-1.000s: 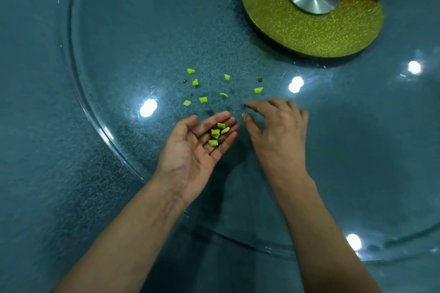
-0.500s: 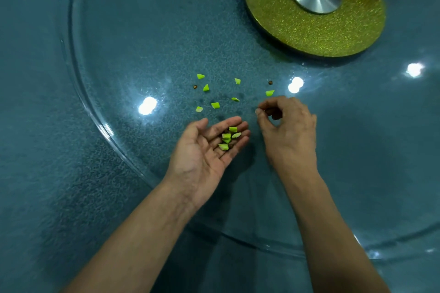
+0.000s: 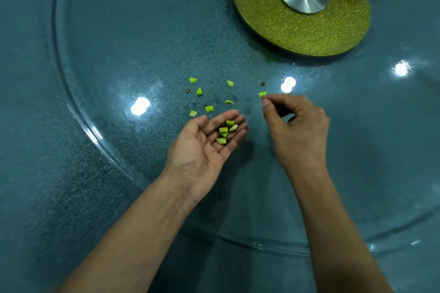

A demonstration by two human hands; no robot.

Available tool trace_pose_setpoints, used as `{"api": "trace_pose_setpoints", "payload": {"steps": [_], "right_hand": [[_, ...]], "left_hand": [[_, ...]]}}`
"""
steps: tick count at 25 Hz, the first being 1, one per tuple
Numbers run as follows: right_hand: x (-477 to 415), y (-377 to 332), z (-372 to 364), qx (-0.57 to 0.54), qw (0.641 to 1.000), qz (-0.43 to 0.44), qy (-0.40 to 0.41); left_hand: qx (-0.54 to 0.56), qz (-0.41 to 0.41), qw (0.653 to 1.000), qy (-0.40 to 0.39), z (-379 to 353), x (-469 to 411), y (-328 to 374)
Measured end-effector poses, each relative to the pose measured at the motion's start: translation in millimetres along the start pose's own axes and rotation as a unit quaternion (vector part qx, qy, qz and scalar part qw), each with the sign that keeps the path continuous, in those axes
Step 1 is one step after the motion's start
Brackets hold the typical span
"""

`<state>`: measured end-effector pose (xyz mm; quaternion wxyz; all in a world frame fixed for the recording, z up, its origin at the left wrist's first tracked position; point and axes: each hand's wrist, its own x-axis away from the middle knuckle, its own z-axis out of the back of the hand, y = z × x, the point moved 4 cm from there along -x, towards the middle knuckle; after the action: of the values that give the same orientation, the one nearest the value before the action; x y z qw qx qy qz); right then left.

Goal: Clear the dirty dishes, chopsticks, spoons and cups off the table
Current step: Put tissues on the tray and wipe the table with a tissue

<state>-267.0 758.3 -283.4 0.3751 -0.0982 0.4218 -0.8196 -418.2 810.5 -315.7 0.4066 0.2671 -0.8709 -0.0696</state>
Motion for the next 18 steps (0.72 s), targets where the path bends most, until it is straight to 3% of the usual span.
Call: {"api": "trace_pose_setpoints", "payload": {"steps": [5,9,14,18], "right_hand": [[-26,22,-11,0.124,0.992,0.016,-0.036],[-34,26,-16,0.152,0.987,0.010,-0.056],[-30,20,-8,0.111,0.989,-0.021,-0.093],[-14,-11,3,-0.036,0.982,0.017,-0.183]], "left_hand": [[-0.014,0.007,1.000,-0.004,0,-1,-1],[-0.021,0.009,1.000,-0.009,-2,-2,-3],[-0.026,0.008,1.000,-0.009,-5,-4,-4],[-0.020,-0.003,1.000,-0.004,-9,-5,-7]]}}
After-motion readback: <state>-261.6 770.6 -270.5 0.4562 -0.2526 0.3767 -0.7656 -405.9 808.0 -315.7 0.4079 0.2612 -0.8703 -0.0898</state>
